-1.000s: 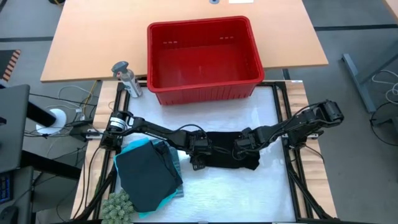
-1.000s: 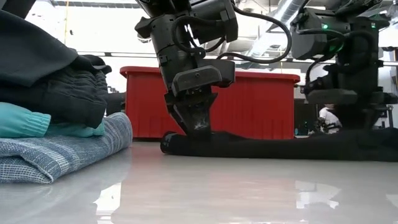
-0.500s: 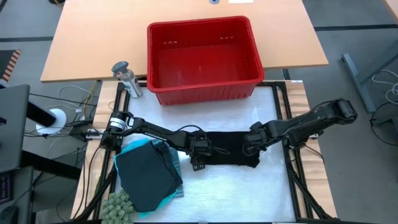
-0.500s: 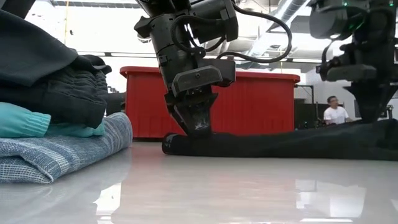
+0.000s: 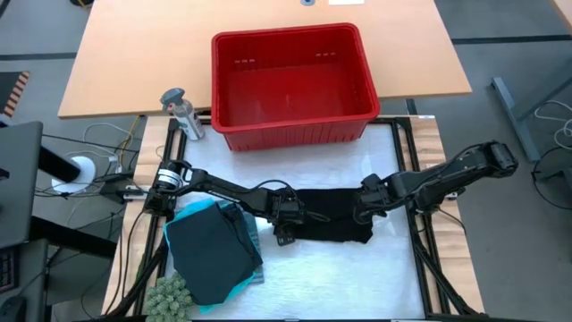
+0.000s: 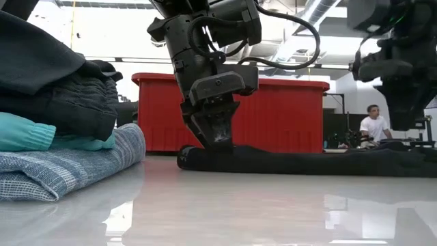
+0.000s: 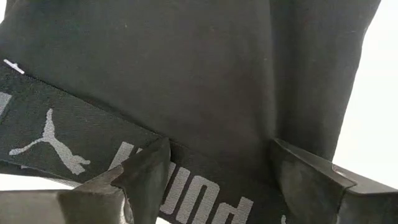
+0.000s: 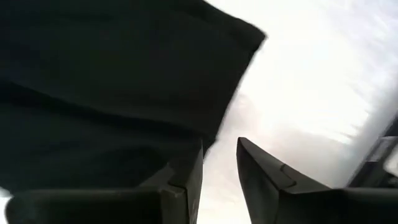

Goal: Fold Laundry from Bin
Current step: Fold the black boxer from the red organizer bin

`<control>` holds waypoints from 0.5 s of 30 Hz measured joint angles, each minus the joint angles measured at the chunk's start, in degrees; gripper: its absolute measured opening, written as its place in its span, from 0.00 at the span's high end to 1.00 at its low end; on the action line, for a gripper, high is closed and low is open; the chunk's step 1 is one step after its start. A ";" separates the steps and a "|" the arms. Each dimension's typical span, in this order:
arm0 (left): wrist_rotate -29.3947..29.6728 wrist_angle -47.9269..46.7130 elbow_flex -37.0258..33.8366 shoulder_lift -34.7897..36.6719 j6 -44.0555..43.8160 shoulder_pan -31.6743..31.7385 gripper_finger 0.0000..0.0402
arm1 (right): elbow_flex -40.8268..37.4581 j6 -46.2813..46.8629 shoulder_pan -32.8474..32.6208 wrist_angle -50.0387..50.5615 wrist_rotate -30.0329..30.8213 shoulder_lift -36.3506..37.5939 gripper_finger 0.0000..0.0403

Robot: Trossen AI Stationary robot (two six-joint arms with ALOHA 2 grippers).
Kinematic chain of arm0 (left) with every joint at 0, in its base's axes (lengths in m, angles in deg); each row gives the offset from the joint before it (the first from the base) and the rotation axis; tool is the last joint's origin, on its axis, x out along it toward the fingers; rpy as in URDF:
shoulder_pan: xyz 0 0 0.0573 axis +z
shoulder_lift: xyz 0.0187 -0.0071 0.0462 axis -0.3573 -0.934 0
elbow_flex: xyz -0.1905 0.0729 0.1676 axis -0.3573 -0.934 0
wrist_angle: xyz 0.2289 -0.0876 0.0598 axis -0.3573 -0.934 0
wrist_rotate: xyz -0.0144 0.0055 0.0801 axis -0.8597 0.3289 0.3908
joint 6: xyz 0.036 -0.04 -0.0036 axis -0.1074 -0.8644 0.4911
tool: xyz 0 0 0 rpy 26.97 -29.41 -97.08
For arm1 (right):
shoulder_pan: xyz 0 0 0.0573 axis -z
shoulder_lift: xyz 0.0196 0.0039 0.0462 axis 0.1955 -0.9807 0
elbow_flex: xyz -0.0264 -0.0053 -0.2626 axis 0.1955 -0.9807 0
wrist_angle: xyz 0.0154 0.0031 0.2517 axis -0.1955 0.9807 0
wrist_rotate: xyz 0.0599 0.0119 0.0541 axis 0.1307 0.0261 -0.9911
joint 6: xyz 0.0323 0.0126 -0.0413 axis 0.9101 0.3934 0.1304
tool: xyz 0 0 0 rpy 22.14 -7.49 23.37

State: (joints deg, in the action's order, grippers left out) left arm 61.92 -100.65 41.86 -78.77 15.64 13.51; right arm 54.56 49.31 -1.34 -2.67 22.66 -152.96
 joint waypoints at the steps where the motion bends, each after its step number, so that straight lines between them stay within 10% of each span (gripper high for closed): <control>1: -0.02 -0.09 0.02 0.00 -0.02 0.00 0.34 | 0.00 0.83 -0.65 -0.60 0.00 0.74 0.69; 15: 0.13 0.41 0.02 0.00 -1.53 -0.07 0.34 | -4.99 23.28 -10.72 -9.08 0.97 -0.98 0.29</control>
State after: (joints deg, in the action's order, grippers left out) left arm 62.05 -100.25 41.89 -78.77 14.11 13.45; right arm 49.57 72.59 -12.06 -11.75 23.64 -153.94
